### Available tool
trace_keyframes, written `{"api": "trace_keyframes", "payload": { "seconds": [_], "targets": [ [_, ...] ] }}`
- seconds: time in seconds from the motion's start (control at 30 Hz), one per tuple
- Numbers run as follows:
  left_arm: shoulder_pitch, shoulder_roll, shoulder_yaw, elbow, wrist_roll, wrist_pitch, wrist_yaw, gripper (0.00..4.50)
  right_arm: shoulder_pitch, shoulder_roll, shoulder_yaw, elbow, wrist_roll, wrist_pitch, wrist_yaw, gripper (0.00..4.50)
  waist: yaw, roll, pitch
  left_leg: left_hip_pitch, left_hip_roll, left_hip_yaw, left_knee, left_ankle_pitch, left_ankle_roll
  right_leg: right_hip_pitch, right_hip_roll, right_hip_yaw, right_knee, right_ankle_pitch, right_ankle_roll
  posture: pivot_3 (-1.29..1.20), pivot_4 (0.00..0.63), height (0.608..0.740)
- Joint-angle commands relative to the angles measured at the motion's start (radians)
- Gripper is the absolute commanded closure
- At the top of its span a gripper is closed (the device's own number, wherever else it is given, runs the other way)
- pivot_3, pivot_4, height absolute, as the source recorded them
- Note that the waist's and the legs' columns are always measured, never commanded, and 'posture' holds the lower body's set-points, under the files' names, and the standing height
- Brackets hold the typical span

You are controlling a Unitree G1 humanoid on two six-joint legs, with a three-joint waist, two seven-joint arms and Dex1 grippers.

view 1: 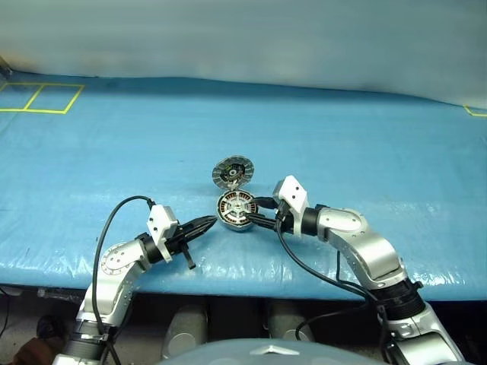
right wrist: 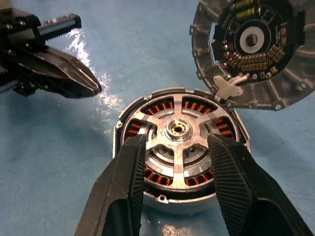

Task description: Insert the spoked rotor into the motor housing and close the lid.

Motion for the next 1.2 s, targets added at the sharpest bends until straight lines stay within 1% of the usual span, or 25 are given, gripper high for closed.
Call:
{"api": "trace_keyframes", "payload": {
  "seconds": [0.03, 0.23, 0.43, 0.57, 0.67, 0.7, 0.73, 0.8, 0.83, 0.97, 1.07, 1.2],
  "targets": [
    [-0.006, 0.001, 0.012, -0.007, 0.0, -0.024, -0.007, 4.5, -0.006, 0.011, -0.044, -0.05, 0.041, -0.014, -0.006, 2.42, 0.0, 0.0, 0.0, 0.0, 0.0, 0.0, 0.0, 0.0, 0.0, 0.0, 0.0, 0.0, 0.0, 0.0, 0.0, 0.0, 0.15, 0.74],
    [-0.013, 0.0, 0.013, -0.003, -0.001, -0.029, -0.01, 4.5, -0.015, 0.023, -0.066, -0.012, 0.001, -0.023, -0.086, 2.42, 0.0, 0.0, 0.0, 0.0, 0.0, 0.0, 0.0, 0.0, 0.0, 0.0, 0.0, 0.0, 0.0, 0.0, 0.0, 0.0, 0.15, 0.74],
    [-0.025, -0.005, 0.018, 0.039, 0.048, -0.095, 0.019, 4.5, -0.101, 0.102, -0.158, 0.073, -0.072, 0.036, -0.334, 2.42, -0.002, 0.0, 0.0, 0.0, 0.0, 0.0, 0.0, 0.0, 0.0, 0.0, 0.0, 0.0, 0.001, 0.0, 0.0, 0.0, 0.15, 0.74],
    [-0.03, -0.031, 0.027, 0.076, 0.046, -0.128, 0.035, 4.5, -0.169, 0.141, -0.199, 0.134, -0.104, 0.051, -0.439, 2.42, -0.001, 0.0, 0.0, 0.001, 0.0, 0.0, 0.0, 0.0, 0.0, 0.0, 0.0, 0.0, 0.001, 0.0, 0.0, 0.0, 0.15, 0.74],
    [-0.034, -0.043, 0.028, 0.108, 0.058, -0.16, 0.039, 4.5, -0.217, 0.16, -0.215, 0.183, -0.107, 0.044, -0.467, 3.01, -0.001, 0.0, 0.0, 0.0, 0.0, 0.0, 0.0, 0.0, 0.0, 0.0, 0.0, 0.0, 0.001, 0.001, 0.0, 0.0, 0.15, 0.74],
    [-0.034, -0.046, 0.029, 0.115, 0.06, -0.168, 0.041, 4.5, -0.235, 0.166, -0.219, 0.202, -0.103, 0.039, -0.467, 3.37, -0.001, 0.0, 0.0, 0.0, 0.0, 0.0, 0.0, 0.0, 0.0, 0.0, 0.0, 0.0, 0.001, 0.001, 0.0, 0.0, 0.15, 0.74],
    [-0.036, -0.05, 0.03, 0.12, 0.061, -0.175, 0.041, 4.5, -0.253, 0.174, -0.223, 0.223, -0.094, 0.033, -0.461, 3.63, -0.002, 0.0, 0.0, 0.0, 0.0, 0.0, 0.0, 0.0, 0.0, 0.0, 0.0, 0.0, 0.001, 0.001, 0.0, 0.0, 0.15, 0.74],
    [-0.036, -0.056, 0.033, 0.129, 0.063, -0.193, 0.042, 4.5, -0.299, 0.192, -0.228, 0.272, -0.068, 0.025, -0.433, 4.39, -0.003, 0.001, 0.0, 0.001, 0.0, 0.0, 0.0, 0.0, 0.0, 0.0, 0.0, 0.0, 0.001, 0.001, 0.0, 0.0, 0.15, 0.74],
    [-0.036, -0.059, 0.034, 0.133, 0.063, -0.199, 0.042, 4.5, -0.324, 0.196, -0.221, 0.297, -0.06, 0.02, -0.413, 4.46, -0.004, 0.001, 0.0, 0.001, 0.0, 0.0, 0.0, 0.0, 0.0, 0.0, 0.0, 0.0, 0.001, 0.001, 0.0, 0.0, 0.15, 0.74],
    [-0.034, -0.064, 0.039, 0.143, 0.061, -0.22, 0.04, 4.5, -0.422, 0.226, -0.215, 0.391, -0.009, 0.021, -0.317, 4.46, -0.01, 0.001, 0.0, 0.001, 0.0, 0.0, 0.0, 0.0, 0.0, 0.0, 0.0, 0.0, 0.002, 0.001, 0.0, 0.0, 0.15, 0.74],
    [-0.023, -0.063, 0.046, 0.148, 0.058, -0.242, 0.037, 4.5, -0.505, 0.243, -0.18, 0.474, 0.007, 0.019, -0.225, 4.46, -0.013, 0.001, 0.0, 0.001, 0.0, 0.0, 0.0, 0.0, 0.0, 0.0, 0.0, 0.0, 0.002, 0.001, 0.0, 0.0, 0.15, 0.74],
    [-0.008, -0.064, 0.051, 0.154, 0.057, -0.26, 0.038, 4.5, -0.541, 0.262, -0.126, 0.496, 0.019, 0.053, -0.129, 4.46, -0.014, 0.001, 0.0, 0.001, 0.0, 0.0, -0.001, 0.0, 0.0, 0.0, 0.0, 0.0, 0.001, 0.001, 0.001, 0.0, 0.15, 0.74]
  ]
}}
